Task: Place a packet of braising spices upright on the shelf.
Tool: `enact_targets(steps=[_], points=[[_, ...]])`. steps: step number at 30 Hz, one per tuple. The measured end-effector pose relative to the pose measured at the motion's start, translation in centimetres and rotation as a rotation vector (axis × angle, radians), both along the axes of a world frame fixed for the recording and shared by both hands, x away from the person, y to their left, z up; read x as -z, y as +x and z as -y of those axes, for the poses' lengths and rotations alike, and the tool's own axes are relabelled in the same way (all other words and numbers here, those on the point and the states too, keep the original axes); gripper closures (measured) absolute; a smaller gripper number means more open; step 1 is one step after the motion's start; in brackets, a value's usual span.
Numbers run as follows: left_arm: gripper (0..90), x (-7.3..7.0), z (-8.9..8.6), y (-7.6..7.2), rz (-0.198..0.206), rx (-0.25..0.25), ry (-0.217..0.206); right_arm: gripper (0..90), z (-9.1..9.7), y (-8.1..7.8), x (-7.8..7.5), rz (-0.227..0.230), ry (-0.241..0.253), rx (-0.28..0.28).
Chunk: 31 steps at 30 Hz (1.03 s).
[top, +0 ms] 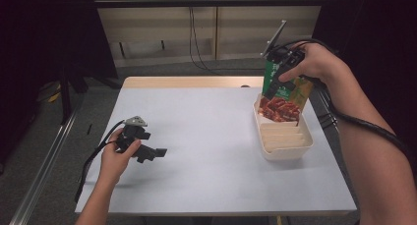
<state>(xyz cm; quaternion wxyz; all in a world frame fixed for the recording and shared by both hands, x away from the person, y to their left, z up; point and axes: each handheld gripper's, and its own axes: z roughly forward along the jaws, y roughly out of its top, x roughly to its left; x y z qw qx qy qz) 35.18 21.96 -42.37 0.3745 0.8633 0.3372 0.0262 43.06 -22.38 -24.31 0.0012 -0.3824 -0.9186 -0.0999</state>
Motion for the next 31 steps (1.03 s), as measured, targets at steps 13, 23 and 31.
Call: enact_targets(steps=[13,23,31], points=[[0.6,0.0,-0.1,-0.1,0.009,0.001,0.0,21.7,-2.3,-0.7,1.9,0.003,0.011,-0.058],[0.6,-0.1,-0.1,-0.2,0.015,-0.006,-0.001,21.0,-3.3,-1.3,3.3,0.006,0.005,-0.087],[0.6,-0.1,-0.2,-0.1,0.006,0.003,0.017,18.5,-4.5,-2.0,5.0,0.014,0.019,-0.13]])
